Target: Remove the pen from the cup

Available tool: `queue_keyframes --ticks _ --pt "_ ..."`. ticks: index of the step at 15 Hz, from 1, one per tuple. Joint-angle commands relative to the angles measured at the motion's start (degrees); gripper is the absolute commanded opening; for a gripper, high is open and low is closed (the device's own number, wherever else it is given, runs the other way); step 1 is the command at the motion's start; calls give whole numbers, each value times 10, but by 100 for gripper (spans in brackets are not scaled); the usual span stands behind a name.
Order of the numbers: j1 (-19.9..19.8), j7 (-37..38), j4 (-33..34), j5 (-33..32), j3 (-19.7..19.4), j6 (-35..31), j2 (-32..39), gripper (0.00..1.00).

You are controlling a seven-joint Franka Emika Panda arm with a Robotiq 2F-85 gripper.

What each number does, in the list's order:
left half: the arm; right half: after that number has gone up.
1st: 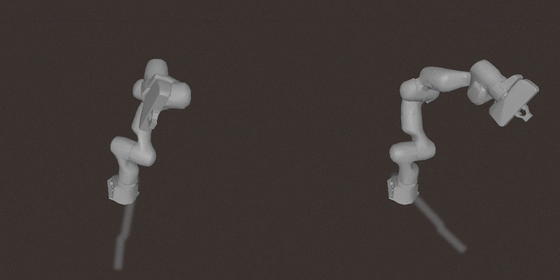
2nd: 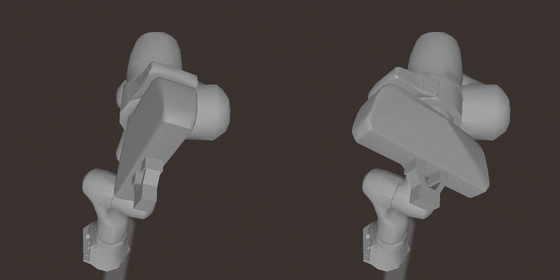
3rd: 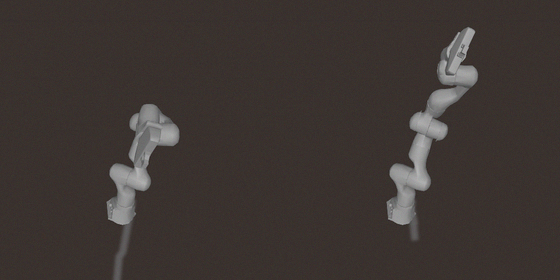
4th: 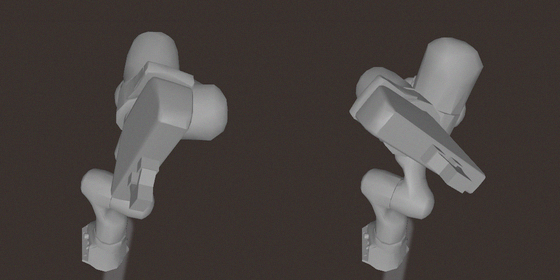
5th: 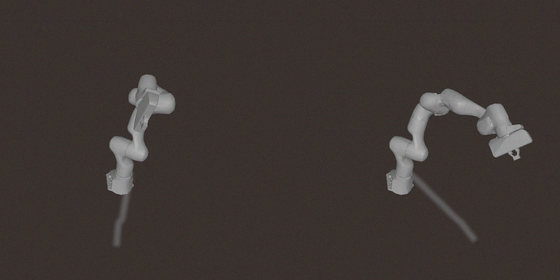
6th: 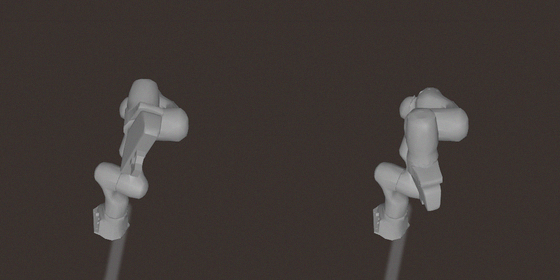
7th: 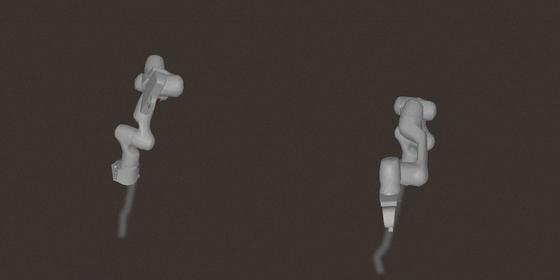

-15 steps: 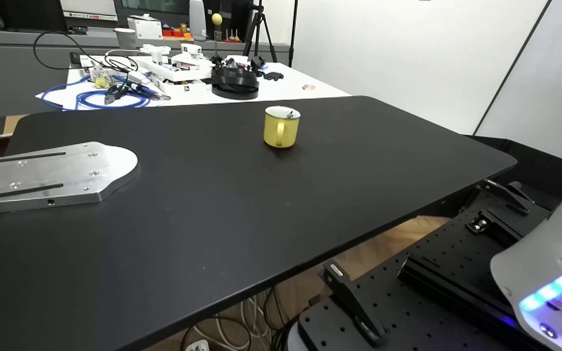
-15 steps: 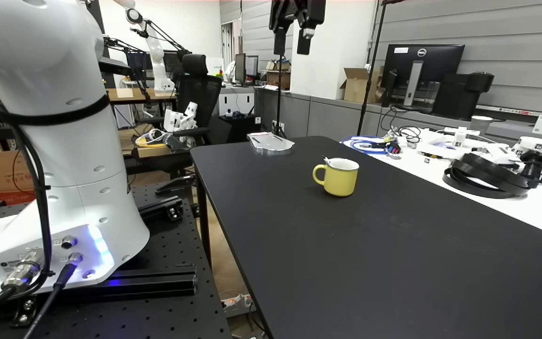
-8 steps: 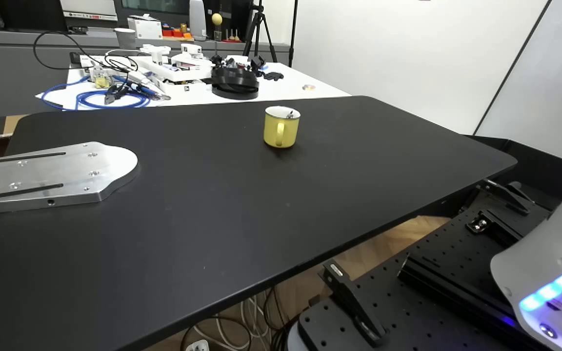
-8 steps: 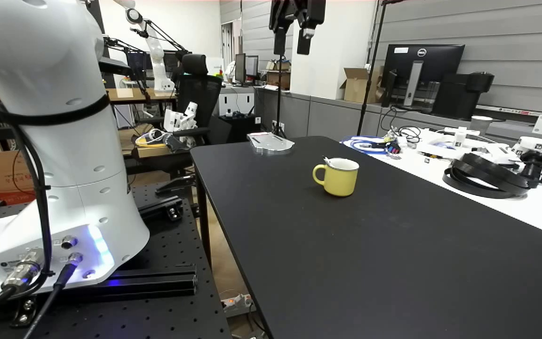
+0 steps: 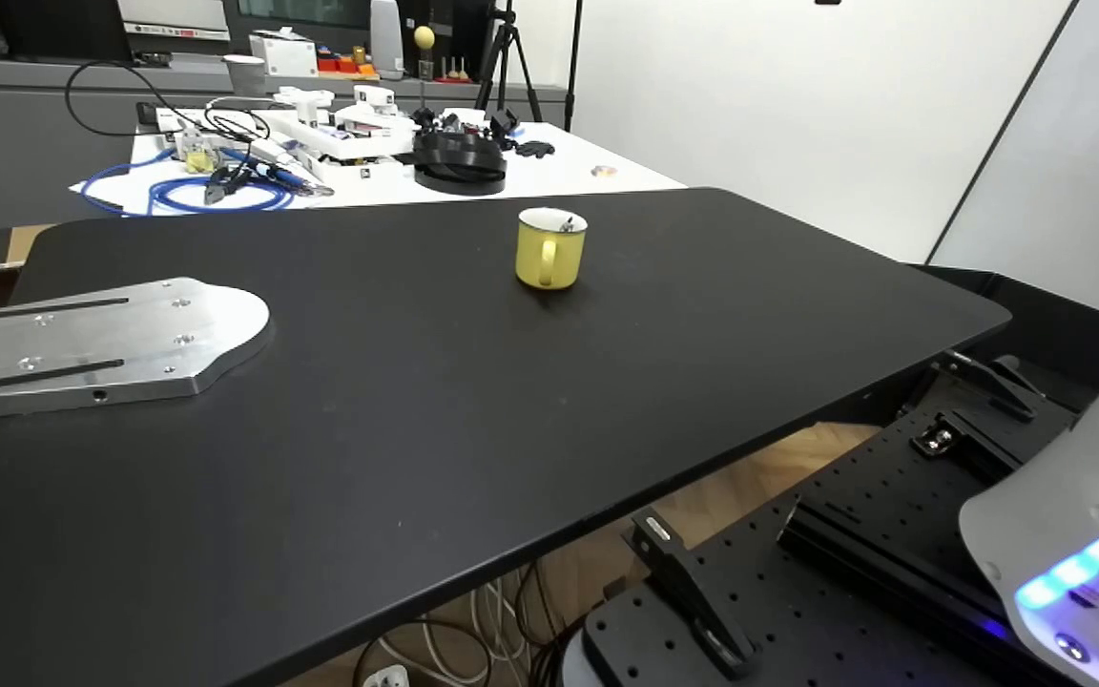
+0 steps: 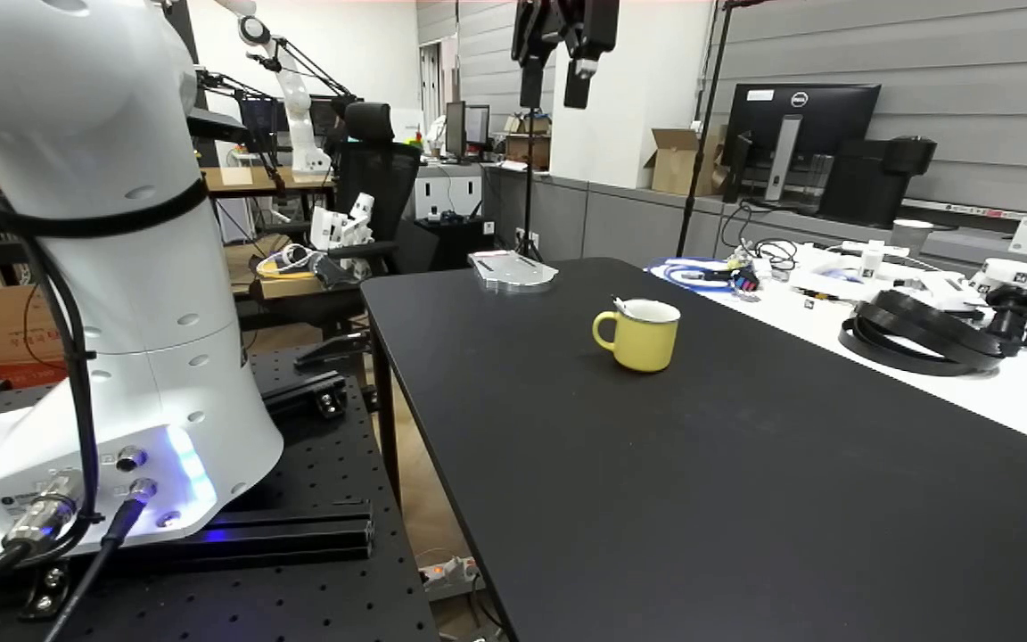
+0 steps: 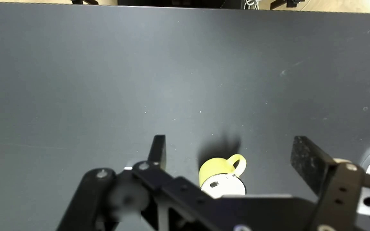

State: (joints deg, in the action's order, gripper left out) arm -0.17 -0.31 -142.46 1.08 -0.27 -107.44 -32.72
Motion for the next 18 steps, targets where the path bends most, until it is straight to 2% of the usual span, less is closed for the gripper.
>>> queue_keyframes --ticks 1,6,11,18 --pt "1 0 28 3 -1 -22 56 100" --pt "-3 23 74 -3 6 -75 146 100" --pt "-6 65 161 10 4 -96 252 100" --pt "-2 221 315 35 0 -54 411 100"
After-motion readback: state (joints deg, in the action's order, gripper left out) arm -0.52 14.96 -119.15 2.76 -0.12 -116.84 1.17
